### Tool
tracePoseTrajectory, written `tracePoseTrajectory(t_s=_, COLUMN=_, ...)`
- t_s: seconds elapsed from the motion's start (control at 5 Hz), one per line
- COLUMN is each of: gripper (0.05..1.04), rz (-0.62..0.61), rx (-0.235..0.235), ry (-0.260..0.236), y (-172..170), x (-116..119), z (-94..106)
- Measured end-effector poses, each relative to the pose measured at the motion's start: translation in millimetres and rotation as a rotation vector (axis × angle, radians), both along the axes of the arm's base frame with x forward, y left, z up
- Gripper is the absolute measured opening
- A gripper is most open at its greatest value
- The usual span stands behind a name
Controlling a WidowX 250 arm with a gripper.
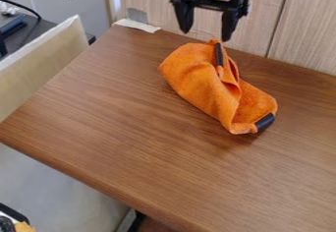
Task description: Move the cloth to the top left of the table
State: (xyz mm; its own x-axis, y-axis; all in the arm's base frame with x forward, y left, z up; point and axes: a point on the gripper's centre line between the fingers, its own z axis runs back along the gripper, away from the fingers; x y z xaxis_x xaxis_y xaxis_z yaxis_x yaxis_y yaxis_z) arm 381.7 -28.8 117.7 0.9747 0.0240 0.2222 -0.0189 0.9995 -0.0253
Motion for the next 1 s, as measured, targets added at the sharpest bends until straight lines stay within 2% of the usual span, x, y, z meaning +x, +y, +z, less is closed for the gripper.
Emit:
tracePoseTrajectory(t_s=0.2, gripper=1.0, rz=0.021, rx=-0.017, ry=0.004, y=11, x=9, z=-20.0)
tracePoseTrajectory(t_s=0.4, gripper=1.0, rz=0.004, rx=-0.025, ry=0.04, y=12, x=16, z=-49.1)
tracePoseTrajectory(t_s=0.6, gripper=1.0, rz=-0.015, rx=-0.073, ry=0.053, y=6, x=23, z=-73.1)
tracePoseTrajectory(t_s=0.8, gripper=1.0, rz=-0.035, rx=-0.064, ry=0.059, y=5, x=31, z=-85.0)
tracePoseTrajectory(t_s=1.0, gripper=1.0, rz=-0.036, rx=-0.058, ry=0.04, y=5, x=34, z=-98.0)
